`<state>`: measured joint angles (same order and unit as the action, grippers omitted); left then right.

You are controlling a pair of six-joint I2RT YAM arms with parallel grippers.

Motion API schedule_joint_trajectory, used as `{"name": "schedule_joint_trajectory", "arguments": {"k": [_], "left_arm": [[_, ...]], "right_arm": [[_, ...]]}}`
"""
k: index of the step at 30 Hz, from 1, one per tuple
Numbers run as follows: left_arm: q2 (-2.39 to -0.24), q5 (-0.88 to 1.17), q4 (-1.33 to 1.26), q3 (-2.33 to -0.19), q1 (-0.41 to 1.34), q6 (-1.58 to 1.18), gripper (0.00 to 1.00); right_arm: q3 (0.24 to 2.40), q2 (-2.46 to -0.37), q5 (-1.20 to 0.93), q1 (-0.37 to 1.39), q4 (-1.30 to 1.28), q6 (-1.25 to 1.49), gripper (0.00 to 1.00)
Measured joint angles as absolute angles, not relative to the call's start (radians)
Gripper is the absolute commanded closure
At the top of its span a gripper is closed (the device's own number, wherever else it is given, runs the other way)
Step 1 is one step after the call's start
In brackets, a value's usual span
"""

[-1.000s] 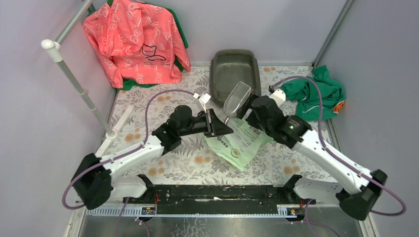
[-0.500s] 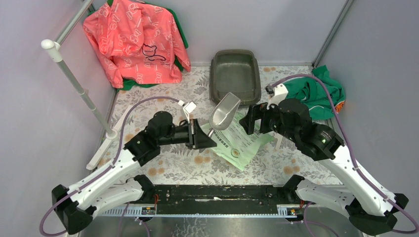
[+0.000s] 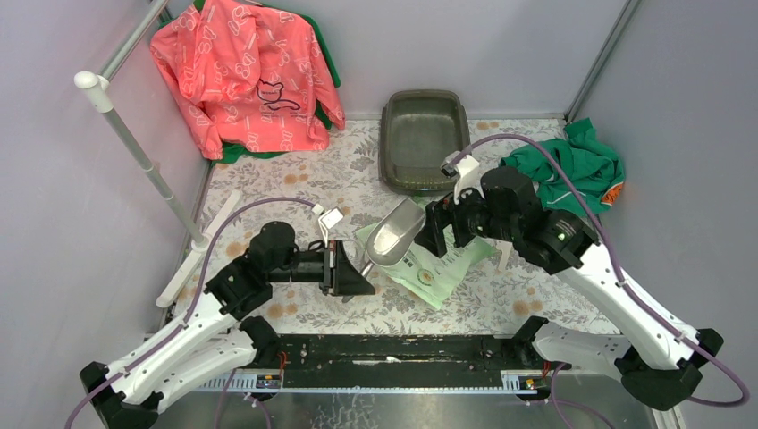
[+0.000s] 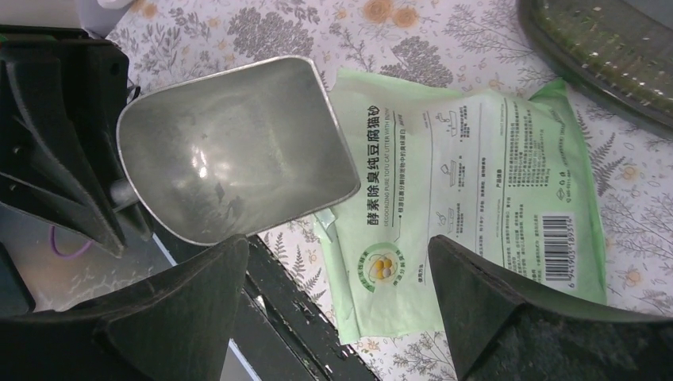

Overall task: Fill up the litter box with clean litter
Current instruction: Pick up the spatula from the center of the board.

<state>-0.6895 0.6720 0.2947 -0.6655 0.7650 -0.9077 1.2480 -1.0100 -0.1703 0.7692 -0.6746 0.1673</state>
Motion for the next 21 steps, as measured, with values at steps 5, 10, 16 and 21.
{"name": "schedule_joint_trajectory", "arguments": {"k": [5, 10, 16, 21], "left_arm": [[-0.666, 0.7, 0.301, -0.652, 0.765, -0.909, 0.96], [-0.656, 0.721, 0.303, -0.637, 0.765, -0.909, 0.96], [-0.659, 0.744, 0.304, -0.635, 0.765, -0.903, 0.94], [-0.674, 0.759, 0.304, -0.634, 0.765, -0.894, 0.94]], "right_arm": [[1.248, -1.062, -0.236, 0.753, -0.655, 0.15, 0.16], [1.248, -1.113, -0.336, 0.716, -0.617, 0.15, 0.25], [1.248, -1.166, -0.465, 0.696, -0.569, 0.152, 0.45], [1.248, -1.204, -0.549, 0.694, -0.538, 0.16, 0.72]]}}
